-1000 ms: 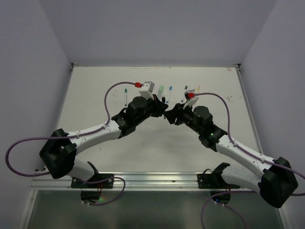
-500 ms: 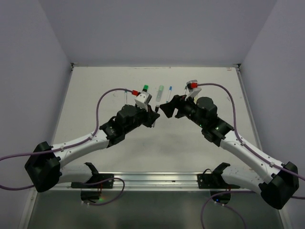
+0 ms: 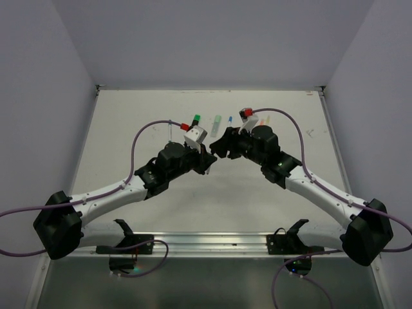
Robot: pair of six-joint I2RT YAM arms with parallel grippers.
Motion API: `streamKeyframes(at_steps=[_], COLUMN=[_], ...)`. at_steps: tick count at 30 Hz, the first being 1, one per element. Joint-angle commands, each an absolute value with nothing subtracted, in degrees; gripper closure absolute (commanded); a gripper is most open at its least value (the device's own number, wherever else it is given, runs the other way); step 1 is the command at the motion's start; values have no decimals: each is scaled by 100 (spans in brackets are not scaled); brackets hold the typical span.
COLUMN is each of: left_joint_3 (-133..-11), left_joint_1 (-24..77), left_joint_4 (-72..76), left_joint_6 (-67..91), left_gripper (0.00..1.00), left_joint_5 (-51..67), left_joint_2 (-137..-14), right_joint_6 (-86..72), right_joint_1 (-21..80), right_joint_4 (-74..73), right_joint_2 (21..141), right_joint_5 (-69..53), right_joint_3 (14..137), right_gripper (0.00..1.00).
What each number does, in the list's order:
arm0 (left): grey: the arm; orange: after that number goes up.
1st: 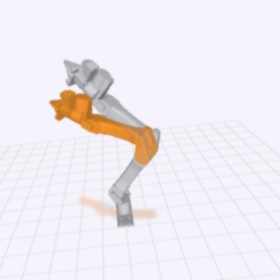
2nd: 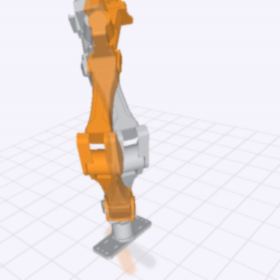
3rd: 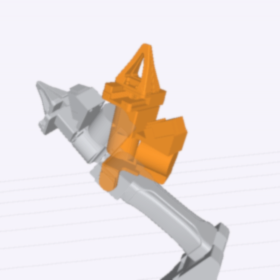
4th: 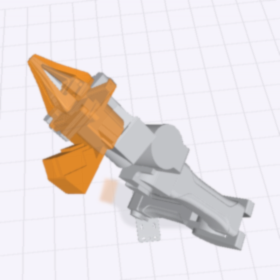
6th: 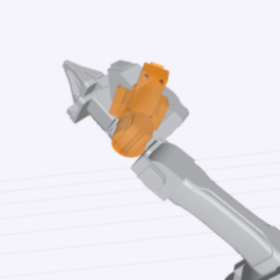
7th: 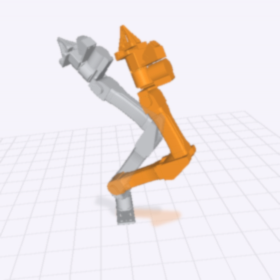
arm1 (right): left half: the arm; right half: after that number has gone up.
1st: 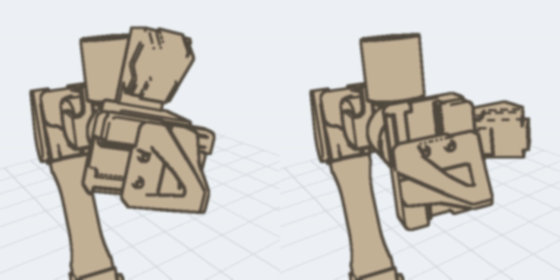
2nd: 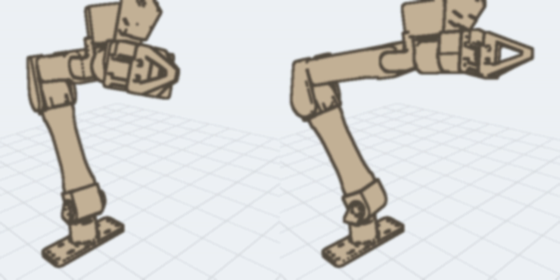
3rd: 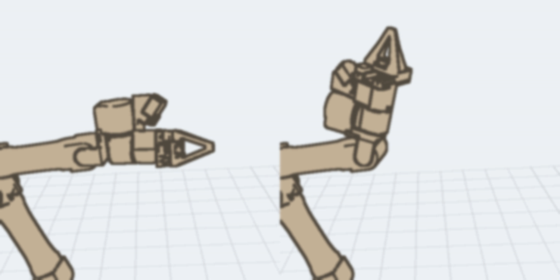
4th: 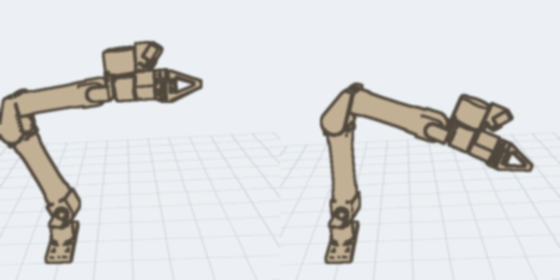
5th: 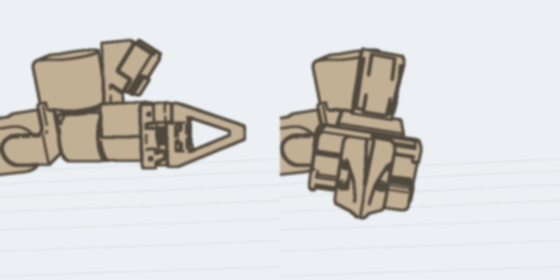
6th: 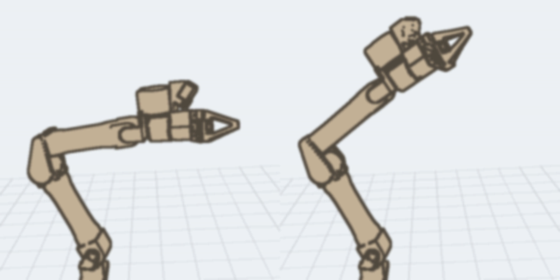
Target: Open the pen caps
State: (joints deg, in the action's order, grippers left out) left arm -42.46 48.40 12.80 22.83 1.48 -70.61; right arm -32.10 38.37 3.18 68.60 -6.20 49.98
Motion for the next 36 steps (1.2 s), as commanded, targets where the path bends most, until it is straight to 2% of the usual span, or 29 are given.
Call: streamKeyframes(at_steps=[1,10,13,14,15,17,18,19,21,24,28,34,35,36], left_joint_3=[-4263,-4272,-4280,-4272,-4263,-4236,-4193,-4158,-4026,-3842,-3700,-3560,-3542,-3533], left_joint_1=[4852,4852,4852,4852,4852,4852,4852,4860,4852,4860,4869,4887,4895,4896], left_joint_4=[1520,1556,1556,1547,1529,1521,1529,1521,1521,1494,1433,1529,1582,1591], left_joint_6=[2101,2206,2241,2250,2259,2267,2276,2285,2329,2399,2408,2399,2391,2391], left_gripper=[100,100,100,100,99,91,81,78,73,72,75,91,100,100], left_joint_5=[220,150,176,184,185,211,254,272,325,404,457,378,421,439], left_joint_2=[-6935,-6943,-6943,-6935,-6926,-6908,-6891,-6882,-6838,-6750,-6645,-6460,-6460,-6460], right_joint_6=[-3340,-3489,-3507,-3516,-3524,-3542,-3559,-3568,-3577,-3577,-3595,-3682,-3709,-3718], right_joint_1=[3911,4052,4061,4061,4061,4061,4061,4061,4061,4069,4069,4069,4069,4061], right_joint_4=[536,800,861,887,888,905,914,923,923,923,923,993,1002,1011], right_joint_2=[6943,7110,7119,7128,7119,7093,7075,7058,7014,6961,6970,7040,7040,7049], right_joint_5=[-861,-1002,-985,-984,-976,-958,-932,-906,-870,-826,-843,-923,-923,-932], right_joint_3=[5151,5027,4975,4966,4966,4957,4948,4940,4939,4939,4948,4904,4904,4896], right_gripper=[45,56,70,81,85,93,98,99,100,100,100,100,100,100])
